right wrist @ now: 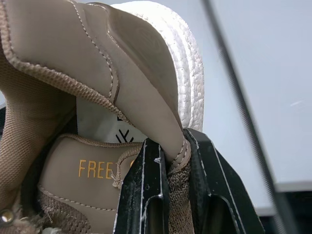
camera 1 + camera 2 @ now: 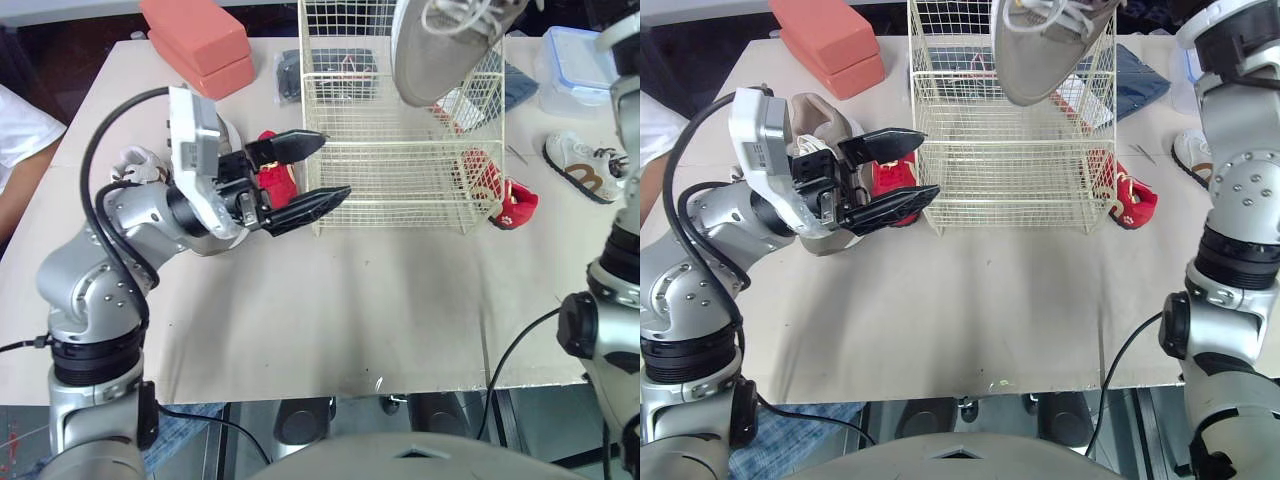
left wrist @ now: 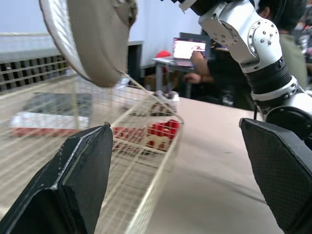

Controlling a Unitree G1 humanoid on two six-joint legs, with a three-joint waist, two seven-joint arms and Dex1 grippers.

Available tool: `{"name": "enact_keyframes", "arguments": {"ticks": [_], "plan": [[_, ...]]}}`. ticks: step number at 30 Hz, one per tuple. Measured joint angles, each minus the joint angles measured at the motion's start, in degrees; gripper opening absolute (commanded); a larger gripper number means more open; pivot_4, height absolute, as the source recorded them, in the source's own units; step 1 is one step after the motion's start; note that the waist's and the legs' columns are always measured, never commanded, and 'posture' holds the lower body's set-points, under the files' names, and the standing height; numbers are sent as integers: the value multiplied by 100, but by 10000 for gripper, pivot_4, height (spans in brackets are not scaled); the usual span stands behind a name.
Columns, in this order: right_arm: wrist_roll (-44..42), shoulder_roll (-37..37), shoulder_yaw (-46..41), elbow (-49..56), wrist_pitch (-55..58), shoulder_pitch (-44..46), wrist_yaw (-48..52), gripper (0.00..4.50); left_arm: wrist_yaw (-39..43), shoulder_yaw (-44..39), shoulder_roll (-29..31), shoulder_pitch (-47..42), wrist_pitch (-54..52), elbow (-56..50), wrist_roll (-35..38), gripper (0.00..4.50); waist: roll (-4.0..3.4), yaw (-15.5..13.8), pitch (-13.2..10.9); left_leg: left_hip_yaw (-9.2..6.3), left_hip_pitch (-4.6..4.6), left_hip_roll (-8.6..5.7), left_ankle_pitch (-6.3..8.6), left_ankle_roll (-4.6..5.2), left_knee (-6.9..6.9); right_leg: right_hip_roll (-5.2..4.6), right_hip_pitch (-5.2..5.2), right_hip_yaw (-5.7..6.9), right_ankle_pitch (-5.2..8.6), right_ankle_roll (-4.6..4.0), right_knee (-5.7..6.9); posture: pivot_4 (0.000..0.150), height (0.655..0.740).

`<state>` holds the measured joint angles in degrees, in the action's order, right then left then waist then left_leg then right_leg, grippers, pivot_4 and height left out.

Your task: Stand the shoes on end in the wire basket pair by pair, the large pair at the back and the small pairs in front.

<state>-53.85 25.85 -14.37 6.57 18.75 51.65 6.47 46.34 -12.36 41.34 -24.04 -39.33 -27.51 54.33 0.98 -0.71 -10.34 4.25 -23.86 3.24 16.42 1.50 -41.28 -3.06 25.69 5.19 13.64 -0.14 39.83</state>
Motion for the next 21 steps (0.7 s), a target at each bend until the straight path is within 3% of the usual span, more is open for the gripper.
{"name": "enact_keyframes", "arguments": {"ticks": [9,21], "plan": [[995,-453,-165,-1211,-955,642,394,0,-157,-343,312,103,-25,-35,-7,44803,-5,0,-3,1,-2,0,0,-1,0,-1,4,0,0,-1,4,1500,6860],[2196,-404,-38,-1912,-1811,567,1213,0,-528,-511,368,23,-5,-36,-160,44803,-7,2,-4,2,-2,0,0,-1,1,-3,5,0,0,-1,3,1500,6860]]}}
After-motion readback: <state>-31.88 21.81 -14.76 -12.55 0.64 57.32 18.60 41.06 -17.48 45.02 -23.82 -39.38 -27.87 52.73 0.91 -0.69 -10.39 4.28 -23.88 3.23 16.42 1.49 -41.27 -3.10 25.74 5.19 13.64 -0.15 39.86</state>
